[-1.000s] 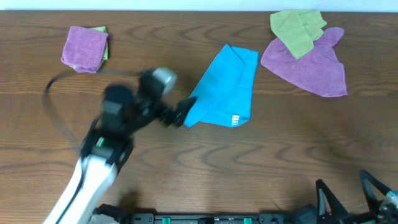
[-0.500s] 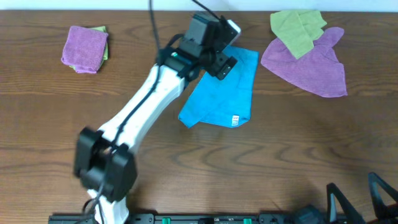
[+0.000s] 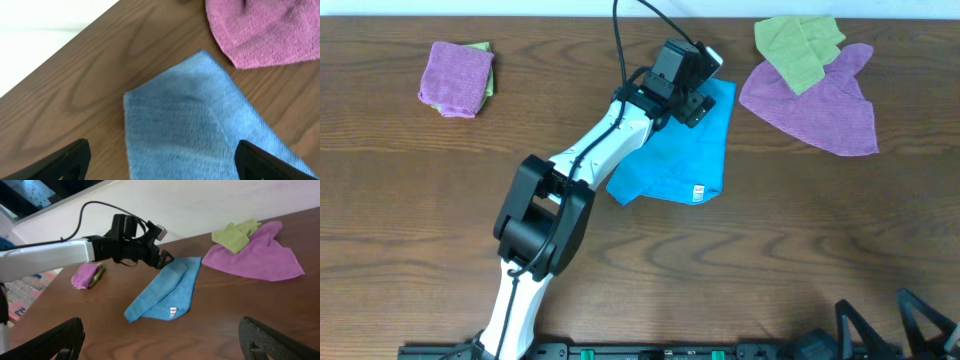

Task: Fold the cloth
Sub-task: 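Reach the left gripper to the blue cloth's top corner and grasp it, then pull the blue cloth corner up-left with the left gripper to flatten it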

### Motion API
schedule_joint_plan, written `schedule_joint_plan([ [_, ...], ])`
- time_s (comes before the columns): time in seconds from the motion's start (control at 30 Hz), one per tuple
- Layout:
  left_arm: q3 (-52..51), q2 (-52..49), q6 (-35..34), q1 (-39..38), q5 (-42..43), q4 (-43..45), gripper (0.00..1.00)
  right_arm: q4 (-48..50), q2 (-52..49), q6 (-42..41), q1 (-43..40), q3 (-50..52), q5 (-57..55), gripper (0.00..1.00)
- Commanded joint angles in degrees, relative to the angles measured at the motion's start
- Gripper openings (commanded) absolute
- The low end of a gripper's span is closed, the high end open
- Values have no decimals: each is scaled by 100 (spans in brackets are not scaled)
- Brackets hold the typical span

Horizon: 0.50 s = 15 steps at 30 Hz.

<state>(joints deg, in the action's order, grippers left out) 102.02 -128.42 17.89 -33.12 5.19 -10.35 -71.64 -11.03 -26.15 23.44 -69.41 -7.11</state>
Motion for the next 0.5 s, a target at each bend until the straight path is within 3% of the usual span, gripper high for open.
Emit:
schedule_joint_plan([
  [0.0,129,-337,-46,-81,90,160,89,-105,-35,-190,-59,-28,33,98],
  [0.47,127,-627,-157,-249,170,-205,83,-404,-35,-256,-59,-26,50,98],
])
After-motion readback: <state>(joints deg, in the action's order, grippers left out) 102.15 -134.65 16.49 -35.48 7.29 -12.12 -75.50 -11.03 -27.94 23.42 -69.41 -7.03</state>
